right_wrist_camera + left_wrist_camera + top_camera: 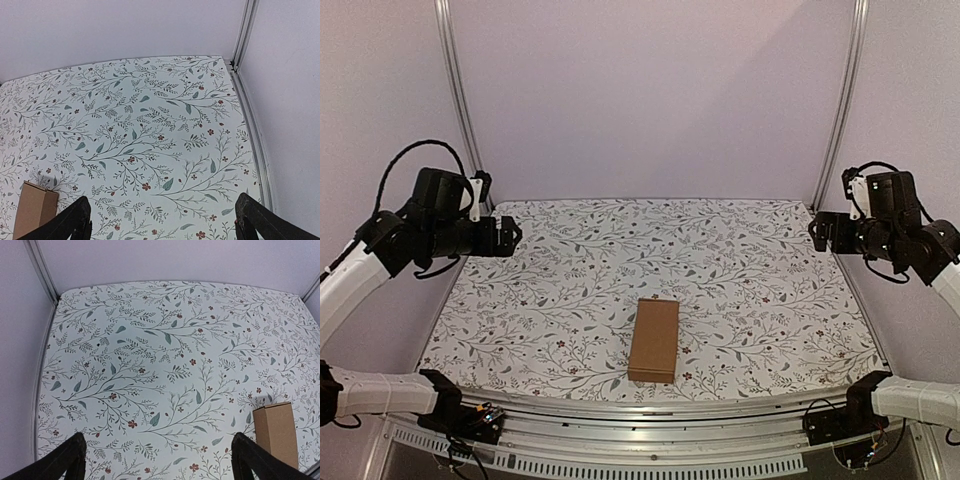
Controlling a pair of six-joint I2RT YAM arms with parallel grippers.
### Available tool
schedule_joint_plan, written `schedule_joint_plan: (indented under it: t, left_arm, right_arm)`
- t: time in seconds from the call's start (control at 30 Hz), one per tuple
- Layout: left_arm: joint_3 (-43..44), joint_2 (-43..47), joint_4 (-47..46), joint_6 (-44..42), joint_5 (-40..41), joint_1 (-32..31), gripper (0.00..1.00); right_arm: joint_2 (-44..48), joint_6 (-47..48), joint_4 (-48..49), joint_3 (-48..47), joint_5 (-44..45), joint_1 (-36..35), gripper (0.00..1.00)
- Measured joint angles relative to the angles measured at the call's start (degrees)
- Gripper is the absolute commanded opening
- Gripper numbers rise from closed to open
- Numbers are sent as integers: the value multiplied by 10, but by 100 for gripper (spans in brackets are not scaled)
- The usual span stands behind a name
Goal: Fold the paper box
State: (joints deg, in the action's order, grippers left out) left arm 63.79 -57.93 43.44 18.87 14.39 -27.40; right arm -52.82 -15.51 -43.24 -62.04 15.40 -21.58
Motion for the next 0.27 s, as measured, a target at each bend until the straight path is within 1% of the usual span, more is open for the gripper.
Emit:
schedule_joint_plan:
  t: [0.1,0.27]
  left_arm:
    - [-28,12,-16,-8,-23,3,99]
    - [-35,34,-41,-15,-53,11,99]
  right_arm:
    - [20,0,4,21,6,0,99]
    - [33,0,12,42,7,0,99]
